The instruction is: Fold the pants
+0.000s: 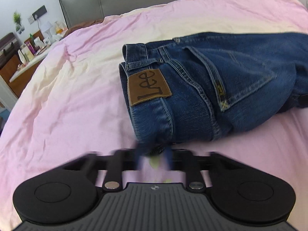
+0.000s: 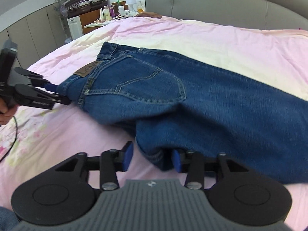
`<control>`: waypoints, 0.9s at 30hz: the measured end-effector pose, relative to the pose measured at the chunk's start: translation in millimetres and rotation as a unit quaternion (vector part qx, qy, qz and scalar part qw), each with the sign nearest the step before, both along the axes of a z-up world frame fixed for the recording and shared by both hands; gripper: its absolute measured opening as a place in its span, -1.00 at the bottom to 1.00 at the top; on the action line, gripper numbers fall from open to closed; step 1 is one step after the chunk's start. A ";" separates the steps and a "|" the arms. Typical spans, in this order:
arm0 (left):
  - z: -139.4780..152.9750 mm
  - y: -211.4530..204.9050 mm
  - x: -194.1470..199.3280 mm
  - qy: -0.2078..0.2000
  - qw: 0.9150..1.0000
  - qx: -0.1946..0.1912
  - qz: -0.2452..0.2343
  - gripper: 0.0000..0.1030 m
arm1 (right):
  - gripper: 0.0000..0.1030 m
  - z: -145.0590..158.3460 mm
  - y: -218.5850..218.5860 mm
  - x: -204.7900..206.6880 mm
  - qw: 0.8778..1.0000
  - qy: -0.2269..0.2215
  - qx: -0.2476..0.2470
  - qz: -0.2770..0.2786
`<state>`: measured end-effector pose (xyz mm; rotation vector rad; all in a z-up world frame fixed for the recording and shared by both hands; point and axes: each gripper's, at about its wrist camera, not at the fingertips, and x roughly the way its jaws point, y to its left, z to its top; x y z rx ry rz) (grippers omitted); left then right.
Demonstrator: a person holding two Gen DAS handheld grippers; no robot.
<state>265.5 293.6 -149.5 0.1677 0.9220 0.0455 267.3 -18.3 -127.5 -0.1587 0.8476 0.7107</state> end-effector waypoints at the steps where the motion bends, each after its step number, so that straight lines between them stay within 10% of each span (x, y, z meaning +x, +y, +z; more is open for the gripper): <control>1: 6.2 4.7 1.4 -0.001 1.000 -0.007 0.014 -0.88 | -0.83 0.0 1.6 3.1 1.000 0.008 0.000 -0.002; 7: 19.2 39.7 13.2 0.009 0.997 -0.014 0.076 -1.00 | -0.90 10.9 -11.3 -17.6 0.999 0.049 -0.020 0.012; 14: -13.4 41.7 21.7 0.045 0.987 0.092 0.120 -1.00 | -1.00 -35.0 -24.6 -37.3 0.994 0.106 -0.029 -0.021; 19: 11.7 69.0 6.1 0.028 0.989 0.044 0.142 -0.98 | -0.98 -21.8 -42.2 -40.0 0.994 0.107 -0.020 -0.014; 21: 25.2 62.8 4.2 0.017 0.992 0.036 0.117 -0.79 | -0.96 -10.7 -49.9 -37.6 0.996 0.089 -0.025 -0.010; 25: 45.1 50.0 13.7 -0.027 0.996 -0.025 0.085 0.31 | -0.92 13.9 -64.6 -19.7 0.998 0.045 -0.029 -0.015; 27: 47.8 42.9 28.6 -0.040 0.995 -0.046 0.077 0.39 | -0.77 22.9 -68.7 -4.5 0.999 0.024 -0.037 -0.023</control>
